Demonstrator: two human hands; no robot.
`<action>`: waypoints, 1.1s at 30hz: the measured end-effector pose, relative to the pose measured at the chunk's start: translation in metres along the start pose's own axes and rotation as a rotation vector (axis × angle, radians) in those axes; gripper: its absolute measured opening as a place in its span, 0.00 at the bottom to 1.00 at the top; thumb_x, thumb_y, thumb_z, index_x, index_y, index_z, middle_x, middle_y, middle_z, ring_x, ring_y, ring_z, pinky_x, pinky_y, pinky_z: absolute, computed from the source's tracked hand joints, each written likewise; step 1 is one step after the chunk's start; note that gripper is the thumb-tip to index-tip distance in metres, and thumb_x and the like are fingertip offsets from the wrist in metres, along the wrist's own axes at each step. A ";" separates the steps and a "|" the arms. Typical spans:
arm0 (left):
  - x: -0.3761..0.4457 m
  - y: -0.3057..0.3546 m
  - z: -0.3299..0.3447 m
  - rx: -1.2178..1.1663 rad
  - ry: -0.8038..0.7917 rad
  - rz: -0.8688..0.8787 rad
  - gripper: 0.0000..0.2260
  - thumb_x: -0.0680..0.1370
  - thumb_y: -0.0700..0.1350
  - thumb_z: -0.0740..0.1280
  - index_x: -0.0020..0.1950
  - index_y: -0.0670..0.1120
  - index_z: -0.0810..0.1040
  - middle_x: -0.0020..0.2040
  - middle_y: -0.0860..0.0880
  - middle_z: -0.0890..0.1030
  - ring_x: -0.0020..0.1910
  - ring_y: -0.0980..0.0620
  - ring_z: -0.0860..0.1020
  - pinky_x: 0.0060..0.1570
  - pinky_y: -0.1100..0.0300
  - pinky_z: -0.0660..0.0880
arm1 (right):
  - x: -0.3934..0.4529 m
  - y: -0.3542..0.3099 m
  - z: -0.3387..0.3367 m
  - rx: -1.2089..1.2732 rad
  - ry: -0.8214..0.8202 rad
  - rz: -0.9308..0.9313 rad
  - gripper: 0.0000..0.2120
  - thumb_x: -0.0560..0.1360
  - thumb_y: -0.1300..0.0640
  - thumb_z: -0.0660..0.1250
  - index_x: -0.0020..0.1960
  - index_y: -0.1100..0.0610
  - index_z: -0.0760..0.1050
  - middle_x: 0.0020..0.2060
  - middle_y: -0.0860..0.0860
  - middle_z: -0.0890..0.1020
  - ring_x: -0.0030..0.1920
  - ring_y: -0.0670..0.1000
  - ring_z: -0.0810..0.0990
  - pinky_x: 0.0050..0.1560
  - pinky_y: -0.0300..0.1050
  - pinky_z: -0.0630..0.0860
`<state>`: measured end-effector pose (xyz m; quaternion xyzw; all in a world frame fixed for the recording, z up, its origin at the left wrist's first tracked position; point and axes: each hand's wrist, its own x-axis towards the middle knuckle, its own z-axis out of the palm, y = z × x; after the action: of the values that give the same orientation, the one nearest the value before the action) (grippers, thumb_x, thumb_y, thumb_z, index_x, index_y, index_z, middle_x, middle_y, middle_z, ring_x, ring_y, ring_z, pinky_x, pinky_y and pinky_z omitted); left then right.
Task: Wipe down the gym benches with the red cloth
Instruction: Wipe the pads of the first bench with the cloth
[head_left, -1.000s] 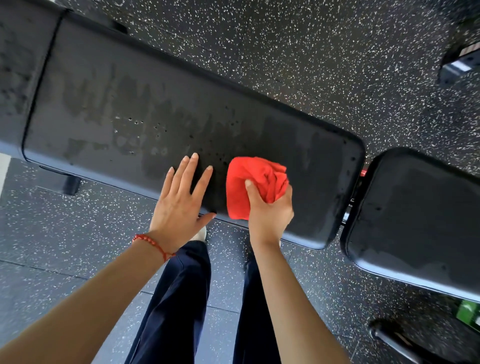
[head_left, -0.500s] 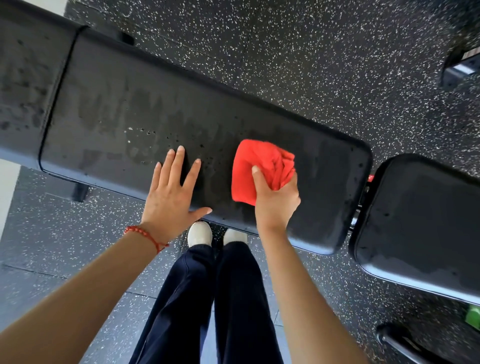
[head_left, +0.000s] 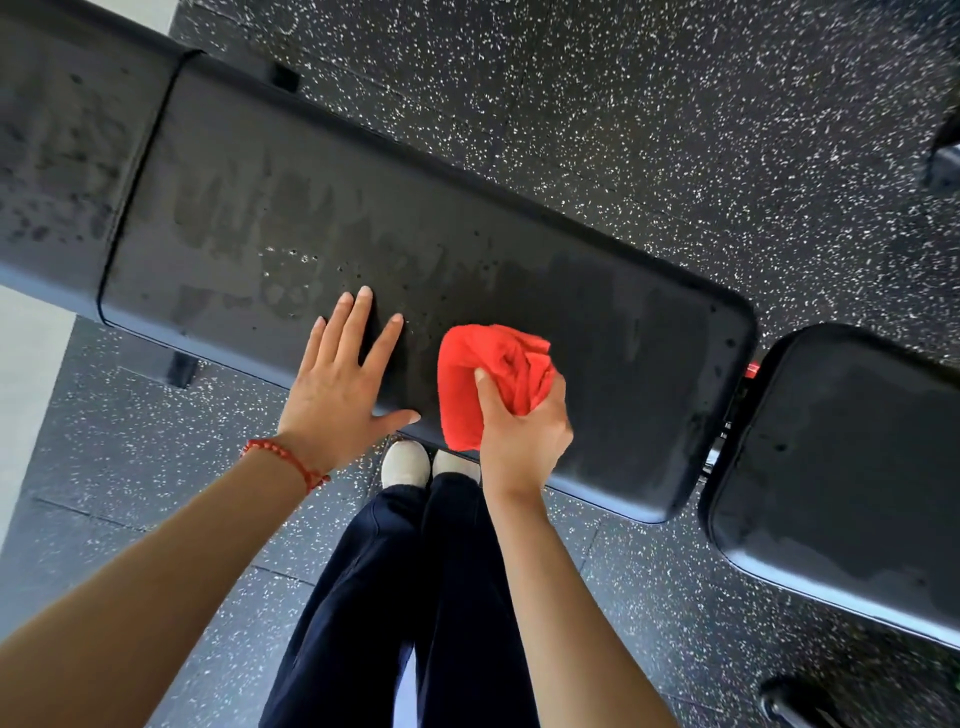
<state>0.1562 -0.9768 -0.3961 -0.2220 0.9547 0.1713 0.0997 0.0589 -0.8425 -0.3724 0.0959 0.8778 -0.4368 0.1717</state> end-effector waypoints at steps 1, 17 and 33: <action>0.000 0.000 0.000 -0.001 0.002 -0.001 0.46 0.59 0.54 0.80 0.71 0.40 0.66 0.72 0.33 0.60 0.71 0.34 0.58 0.66 0.38 0.59 | 0.004 -0.003 0.002 0.007 0.004 -0.010 0.16 0.65 0.56 0.76 0.49 0.58 0.75 0.43 0.54 0.83 0.43 0.54 0.80 0.41 0.33 0.68; -0.002 -0.008 0.004 -0.044 0.051 0.061 0.44 0.62 0.56 0.78 0.72 0.40 0.64 0.72 0.33 0.60 0.71 0.35 0.58 0.66 0.38 0.59 | 0.031 -0.033 0.026 -0.035 0.023 -0.151 0.17 0.67 0.52 0.74 0.48 0.60 0.73 0.42 0.55 0.82 0.42 0.55 0.80 0.41 0.37 0.68; -0.028 -0.113 -0.020 0.011 0.028 -0.029 0.41 0.67 0.53 0.76 0.72 0.38 0.62 0.72 0.32 0.58 0.71 0.33 0.56 0.66 0.36 0.58 | 0.013 -0.058 0.072 -0.021 0.161 -0.098 0.17 0.65 0.53 0.75 0.49 0.60 0.75 0.43 0.55 0.83 0.44 0.56 0.80 0.40 0.35 0.66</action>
<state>0.2298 -1.0682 -0.4026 -0.2374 0.9537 0.1613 0.0901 0.0438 -0.9345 -0.3746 0.0858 0.8970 -0.4262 0.0800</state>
